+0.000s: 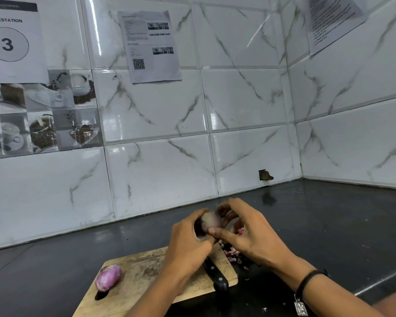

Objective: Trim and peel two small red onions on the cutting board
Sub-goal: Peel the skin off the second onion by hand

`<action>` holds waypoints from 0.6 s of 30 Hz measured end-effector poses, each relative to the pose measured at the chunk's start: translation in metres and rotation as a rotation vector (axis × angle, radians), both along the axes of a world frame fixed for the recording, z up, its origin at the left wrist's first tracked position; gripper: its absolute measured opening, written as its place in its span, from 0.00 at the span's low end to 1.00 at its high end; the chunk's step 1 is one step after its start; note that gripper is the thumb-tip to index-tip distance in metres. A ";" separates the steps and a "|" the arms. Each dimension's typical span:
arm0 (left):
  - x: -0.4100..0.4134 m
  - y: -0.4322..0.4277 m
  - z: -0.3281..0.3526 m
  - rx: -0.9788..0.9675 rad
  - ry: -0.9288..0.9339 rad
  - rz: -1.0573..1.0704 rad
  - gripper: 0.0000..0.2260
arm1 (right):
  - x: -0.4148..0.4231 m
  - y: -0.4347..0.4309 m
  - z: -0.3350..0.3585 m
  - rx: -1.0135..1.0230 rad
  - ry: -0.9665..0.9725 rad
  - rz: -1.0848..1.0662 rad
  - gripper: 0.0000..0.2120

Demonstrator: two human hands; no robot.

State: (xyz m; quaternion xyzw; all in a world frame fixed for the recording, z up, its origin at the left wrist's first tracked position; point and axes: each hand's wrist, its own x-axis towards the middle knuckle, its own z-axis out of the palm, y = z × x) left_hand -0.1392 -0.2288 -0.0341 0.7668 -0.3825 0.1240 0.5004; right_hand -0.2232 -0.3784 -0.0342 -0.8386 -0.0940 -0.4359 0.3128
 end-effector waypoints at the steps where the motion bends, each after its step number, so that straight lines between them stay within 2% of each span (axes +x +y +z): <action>1: 0.001 0.000 0.000 0.004 -0.005 -0.002 0.22 | 0.000 0.000 -0.001 0.005 0.004 0.009 0.14; 12: 0.005 0.000 -0.005 0.098 -0.048 -0.006 0.29 | 0.001 -0.001 -0.005 0.014 0.114 0.013 0.09; 18: 0.005 0.000 -0.002 0.032 -0.060 0.012 0.26 | 0.000 0.001 -0.002 0.098 0.094 -0.027 0.15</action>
